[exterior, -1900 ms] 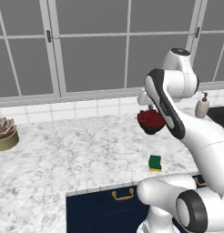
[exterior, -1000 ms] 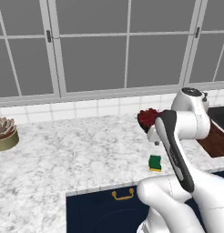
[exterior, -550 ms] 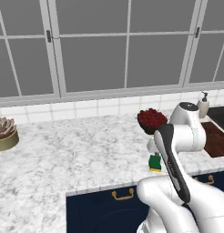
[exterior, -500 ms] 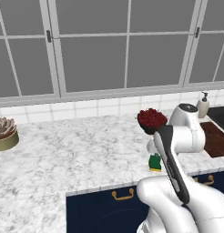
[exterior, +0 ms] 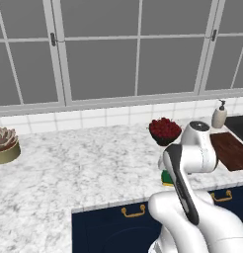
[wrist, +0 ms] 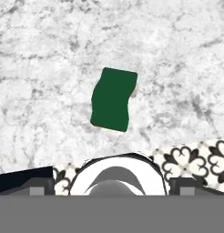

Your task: Pick up the sponge from the counter and clean the cutting board by briefly scrubbing or pressing down on the cutting board. Once finished, release the sponge.

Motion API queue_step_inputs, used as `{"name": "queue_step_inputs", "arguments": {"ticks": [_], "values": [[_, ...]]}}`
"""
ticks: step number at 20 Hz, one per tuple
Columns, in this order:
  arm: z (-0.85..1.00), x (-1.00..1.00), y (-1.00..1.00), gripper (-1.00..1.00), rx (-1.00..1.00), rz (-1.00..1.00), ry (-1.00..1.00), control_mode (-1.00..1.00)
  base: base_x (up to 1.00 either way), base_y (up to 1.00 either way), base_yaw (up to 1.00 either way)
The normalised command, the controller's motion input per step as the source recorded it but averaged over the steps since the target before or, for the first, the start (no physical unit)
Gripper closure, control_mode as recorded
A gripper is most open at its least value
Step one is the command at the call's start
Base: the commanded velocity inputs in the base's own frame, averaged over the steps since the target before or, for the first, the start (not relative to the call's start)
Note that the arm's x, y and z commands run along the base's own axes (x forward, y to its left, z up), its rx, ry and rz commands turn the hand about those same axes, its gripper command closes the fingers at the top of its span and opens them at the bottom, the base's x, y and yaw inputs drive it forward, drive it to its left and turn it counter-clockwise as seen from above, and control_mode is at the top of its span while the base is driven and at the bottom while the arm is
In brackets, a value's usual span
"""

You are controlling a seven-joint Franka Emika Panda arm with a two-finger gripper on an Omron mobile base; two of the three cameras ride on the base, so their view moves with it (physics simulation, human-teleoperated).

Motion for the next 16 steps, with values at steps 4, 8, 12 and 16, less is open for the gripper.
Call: {"name": "queue_step_inputs", "arguments": {"ticks": [4, 8, 12, 16], "values": [[-0.21, 0.38, -0.09, -1.00, 0.00, 0.00, 0.00, -1.00, 0.00, 0.00, 0.00], [-0.29, 0.41, 0.00, -1.00, 0.01, 0.00, 0.00, -1.00, 0.00, 0.00, 0.00], [-0.32, 0.31, 0.00, -1.00, 0.01, 0.00, 0.00, -1.00, 0.00, 0.00, 0.00], [-0.42, 0.10, 0.00, -1.00, 0.01, 0.00, 0.01, -1.00, 0.00, 0.00, 0.00]]}}
